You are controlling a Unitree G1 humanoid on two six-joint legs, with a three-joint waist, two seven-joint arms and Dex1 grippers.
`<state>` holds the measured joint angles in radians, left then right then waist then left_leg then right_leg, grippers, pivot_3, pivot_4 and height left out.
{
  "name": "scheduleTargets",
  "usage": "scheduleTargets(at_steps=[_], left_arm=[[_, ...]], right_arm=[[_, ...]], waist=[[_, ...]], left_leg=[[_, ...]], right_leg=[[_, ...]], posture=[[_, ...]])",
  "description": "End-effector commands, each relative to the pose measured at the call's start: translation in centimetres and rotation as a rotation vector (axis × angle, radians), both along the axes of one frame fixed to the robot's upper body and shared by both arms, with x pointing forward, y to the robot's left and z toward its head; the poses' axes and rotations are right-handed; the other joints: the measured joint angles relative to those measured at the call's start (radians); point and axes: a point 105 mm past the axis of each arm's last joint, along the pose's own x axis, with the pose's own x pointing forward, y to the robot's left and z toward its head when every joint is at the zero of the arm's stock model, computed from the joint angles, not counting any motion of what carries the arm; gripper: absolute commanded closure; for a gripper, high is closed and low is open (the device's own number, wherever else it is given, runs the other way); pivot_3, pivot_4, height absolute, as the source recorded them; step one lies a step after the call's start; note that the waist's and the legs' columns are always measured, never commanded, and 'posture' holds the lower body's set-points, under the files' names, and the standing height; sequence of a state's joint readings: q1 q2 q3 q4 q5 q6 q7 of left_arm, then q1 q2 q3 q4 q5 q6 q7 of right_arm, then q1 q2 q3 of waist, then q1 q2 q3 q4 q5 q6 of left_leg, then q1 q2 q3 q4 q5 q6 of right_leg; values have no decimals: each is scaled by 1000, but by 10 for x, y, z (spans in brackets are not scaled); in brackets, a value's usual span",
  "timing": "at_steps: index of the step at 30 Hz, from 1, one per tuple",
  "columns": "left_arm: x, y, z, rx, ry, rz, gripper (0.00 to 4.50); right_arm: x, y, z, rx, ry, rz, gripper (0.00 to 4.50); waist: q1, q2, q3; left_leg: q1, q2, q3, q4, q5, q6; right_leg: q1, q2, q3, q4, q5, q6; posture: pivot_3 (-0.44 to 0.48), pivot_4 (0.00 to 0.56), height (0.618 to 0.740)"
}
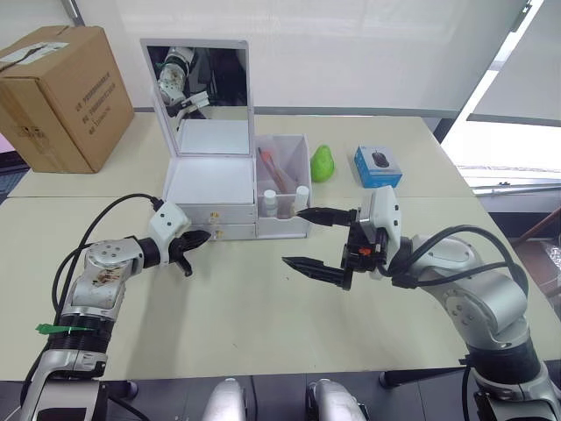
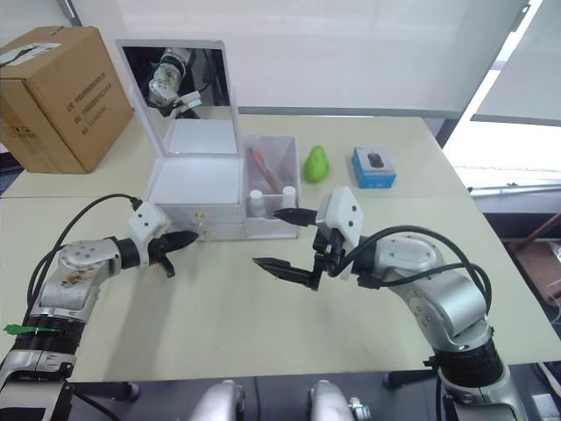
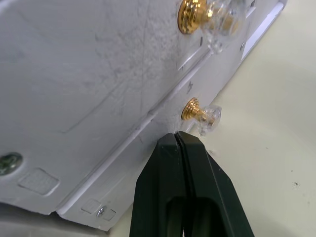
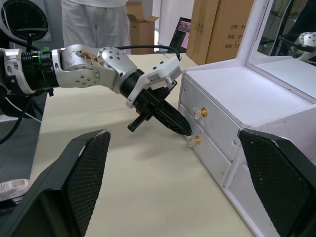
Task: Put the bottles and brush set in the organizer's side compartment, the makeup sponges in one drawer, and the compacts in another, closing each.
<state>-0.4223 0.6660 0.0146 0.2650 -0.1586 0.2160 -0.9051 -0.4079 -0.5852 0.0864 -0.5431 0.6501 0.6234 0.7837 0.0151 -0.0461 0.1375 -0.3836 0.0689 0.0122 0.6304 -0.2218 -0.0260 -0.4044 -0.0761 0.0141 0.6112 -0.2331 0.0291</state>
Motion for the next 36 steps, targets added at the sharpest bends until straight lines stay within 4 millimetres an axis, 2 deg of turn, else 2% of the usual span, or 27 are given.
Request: scheduleTargets(at_steps=[1,5,9,12,15,17,21,23,28,32,36], left_arm=[[6,2,14,14,-59,12,4470],[4,5,14,17,-57,13,4470],[-8,11,22,-17,-53,-3,4470],[-32,19,45,-143,-44,-64,4470],[-61,54,65,-212,4,-48,4470],[-73,71,74,-231,10,-18,4470],[-95,112,91,-193,0,98,3628],[-103,122,94,-186,6,125,3028],[-126,167,107,-130,-26,284,1484],[-132,181,109,-120,-47,341,163],[-135,186,97,-97,-9,368,72]], right_arm=[[-6,0,8,6,-34,12,0],[-6,-1,7,3,-33,11,0],[-5,-6,7,0,-31,-4,0],[2,-25,6,-14,-46,-69,0],[17,-61,-2,-55,-52,-219,0],[21,-79,-8,-87,-49,-271,0],[25,-108,-14,-101,-37,-354,0],[26,-114,-15,-108,-38,-372,0],[32,-138,-18,-149,-33,-438,0],[33,-149,-22,-169,-17,-466,0],[34,-154,-25,-175,-8,-477,0]], waist=[[0,0,0],[0,0,0],[-3,0,0],[-6,0,0],[-8,0,0],[-8,1,1],[-2,5,3],[-1,7,4],[-3,7,5],[-1,7,5],[-2,6,5]], left_leg=[[0,0,0,0,0,0],[0,0,0,0,0,0],[0,0,0,0,0,0],[0,0,0,0,0,0],[1,0,0,0,0,0],[3,0,1,-1,0,0],[4,0,3,-2,0,0],[4,1,4,-2,0,0],[4,1,4,-3,0,-1],[4,1,6,-3,0,-1],[3,1,10,-4,-1,-1]], right_leg=[[0,0,0,0,0,0],[0,0,0,0,0,0],[0,0,0,0,0,0],[-1,0,0,0,0,0],[-1,0,0,-1,0,-1],[-1,0,0,-1,-4,-6],[-1,-2,0,-1,-5,-6],[-4,-3,0,-1,-5,-5],[-5,-3,0,-1,-5,-6],[-6,-4,0,-2,-5,-6],[-8,-7,-1,-1,-5,-6]], posture=[[0,150,722],[0,150,722],[0,150,722],[0,150,722],[0,150,722],[0,150,722],[0,150,722],[0,150,722],[0,150,722],[0,150,722],[0,150,722]])
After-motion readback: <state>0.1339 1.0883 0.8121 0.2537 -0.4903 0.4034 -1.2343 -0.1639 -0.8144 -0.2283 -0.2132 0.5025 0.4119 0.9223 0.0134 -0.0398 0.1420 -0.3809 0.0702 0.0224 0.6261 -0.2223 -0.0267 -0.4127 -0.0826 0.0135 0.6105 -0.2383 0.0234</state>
